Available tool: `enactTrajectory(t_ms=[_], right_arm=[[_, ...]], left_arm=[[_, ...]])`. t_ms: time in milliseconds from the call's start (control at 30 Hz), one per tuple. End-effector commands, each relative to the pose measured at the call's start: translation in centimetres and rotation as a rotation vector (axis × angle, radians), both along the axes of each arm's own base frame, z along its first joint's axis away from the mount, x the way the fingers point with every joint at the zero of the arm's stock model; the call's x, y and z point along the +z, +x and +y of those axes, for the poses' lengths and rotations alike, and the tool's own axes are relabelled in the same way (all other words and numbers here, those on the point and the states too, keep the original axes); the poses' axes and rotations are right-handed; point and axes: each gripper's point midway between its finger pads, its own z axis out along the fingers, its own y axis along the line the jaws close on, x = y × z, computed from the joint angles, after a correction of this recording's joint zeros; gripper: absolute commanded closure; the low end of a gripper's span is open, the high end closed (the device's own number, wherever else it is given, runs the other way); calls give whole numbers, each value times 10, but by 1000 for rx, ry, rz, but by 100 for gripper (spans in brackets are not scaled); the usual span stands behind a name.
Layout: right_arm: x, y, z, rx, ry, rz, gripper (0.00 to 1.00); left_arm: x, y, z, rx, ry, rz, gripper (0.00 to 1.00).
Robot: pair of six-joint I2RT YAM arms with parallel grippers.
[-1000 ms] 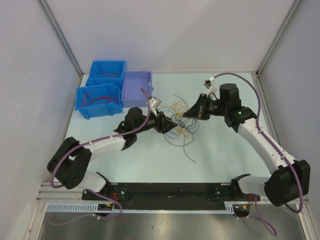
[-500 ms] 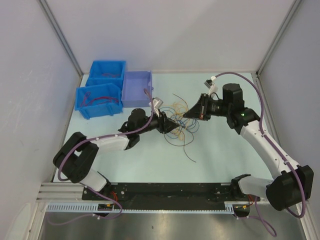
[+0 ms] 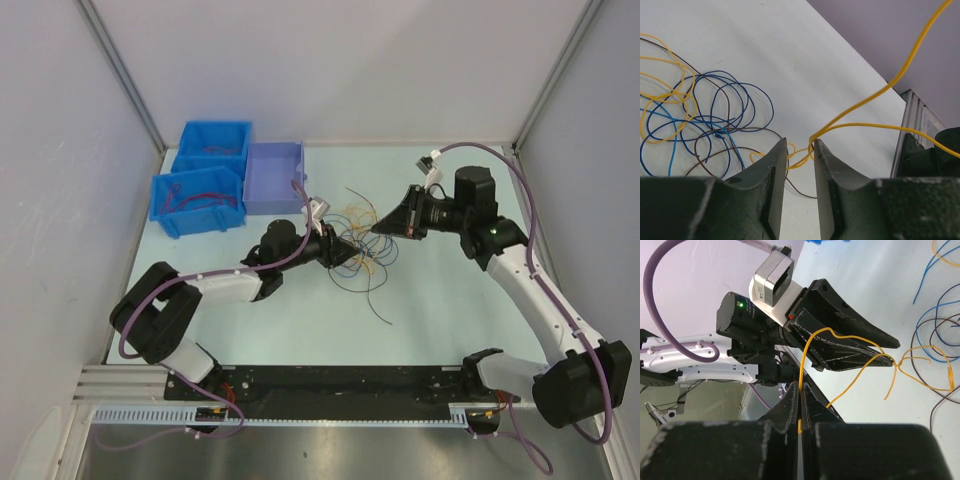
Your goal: Untangle the cables
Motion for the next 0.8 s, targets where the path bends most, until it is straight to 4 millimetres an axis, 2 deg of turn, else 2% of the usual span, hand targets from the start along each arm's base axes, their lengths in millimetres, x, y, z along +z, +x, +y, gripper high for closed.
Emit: enactTrajectory(t_ms=[0, 200, 467, 600, 667, 733, 767], right_arm=[[32, -3, -7, 5, 38, -85, 100], [31, -5, -10, 2, 32, -86, 100], [29, -8, -12, -2, 20, -83, 100], [22, -4, -16, -36, -13, -77, 100], [16, 0, -21, -75, -45, -71, 100], [14, 1, -23, -95, -60, -71, 92], [12, 2, -25, -105, -72, -71, 82]], left_arm=[[11, 5, -3, 12, -12, -51, 69], [13, 5, -5, 8, -23, -47, 85], [19, 4, -11, -6, -38, -48, 100], [29, 11, -7, 39, -16, -58, 100], [33, 24, 3, 120, 44, -53, 100], [39, 30, 8, 158, 83, -53, 100], [43, 33, 10, 173, 99, -67, 100]])
